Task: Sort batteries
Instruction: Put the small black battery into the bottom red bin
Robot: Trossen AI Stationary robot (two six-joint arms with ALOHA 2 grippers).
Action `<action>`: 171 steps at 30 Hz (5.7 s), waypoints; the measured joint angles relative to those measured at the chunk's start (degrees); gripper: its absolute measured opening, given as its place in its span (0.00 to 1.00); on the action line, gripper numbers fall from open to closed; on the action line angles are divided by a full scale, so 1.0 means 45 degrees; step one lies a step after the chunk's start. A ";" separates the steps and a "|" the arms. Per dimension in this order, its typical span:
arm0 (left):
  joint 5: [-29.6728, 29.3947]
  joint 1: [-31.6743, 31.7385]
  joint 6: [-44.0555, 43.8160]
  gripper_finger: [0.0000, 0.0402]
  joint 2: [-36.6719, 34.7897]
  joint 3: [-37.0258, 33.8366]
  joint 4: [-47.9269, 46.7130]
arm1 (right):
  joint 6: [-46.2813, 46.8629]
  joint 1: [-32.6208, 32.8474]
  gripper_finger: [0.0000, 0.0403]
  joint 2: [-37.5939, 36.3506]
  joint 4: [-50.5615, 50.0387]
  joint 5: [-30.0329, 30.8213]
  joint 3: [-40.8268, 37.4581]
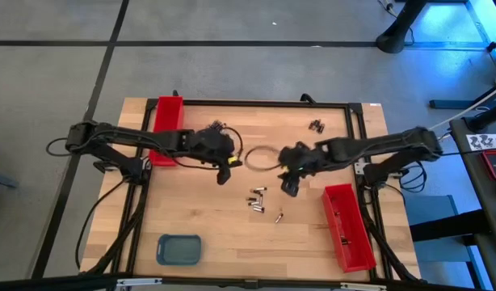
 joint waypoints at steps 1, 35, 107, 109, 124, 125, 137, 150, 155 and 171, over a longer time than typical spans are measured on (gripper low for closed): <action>0.0012 0.0046 0.0100 0.00 0.0194 -0.0005 -0.0416 | -0.0753 0.0004 0.42 0.0360 0.0148 -0.0054 0.0000; -0.1481 -0.2629 0.2311 0.46 0.5795 -0.1507 0.5704 | 0.1851 0.0927 0.42 -0.0659 -0.2412 0.1561 0.0005; -0.0282 -0.0711 -0.0417 0.05 -0.0408 -0.2615 0.7986 | 0.1514 0.0903 0.42 -0.1872 0.7962 0.1718 -0.3491; -0.0187 -0.0525 -0.0687 0.05 -0.0993 -0.2611 0.8289 | 0.0905 0.0903 0.42 -0.1818 0.9541 0.2497 -0.3525; 0.0097 -0.0283 -0.1735 0.05 -0.2491 -0.2584 1.2030 | -0.2489 -0.1126 0.42 -0.1044 1.7418 0.0466 -0.3356; 0.0102 -0.0283 -0.1737 0.05 -0.2491 -0.2584 1.2026 | -0.2419 -0.1235 0.42 -0.0894 1.7593 0.0159 -0.3260; 0.0193 -0.0302 -0.1664 0.05 -0.2491 -0.2584 1.1901 | -0.2166 -0.1409 0.42 0.0690 1.7783 -0.1208 -0.1851; 0.0293 -0.0302 -0.1635 0.05 -0.2495 -0.2584 1.1910 | -0.2161 -0.1419 0.20 0.0925 1.7759 -0.1193 -0.1520; 0.0272 -0.0302 -0.1739 0.07 -0.2515 -0.2584 1.1829 | -0.2174 -0.1419 0.05 0.0910 1.7811 -0.1154 -0.1515; 0.0189 -0.0273 -0.2873 0.50 -0.2491 -0.2584 0.9168 | -0.1034 -0.0961 0.05 -0.3177 1.0161 -0.0347 -0.1506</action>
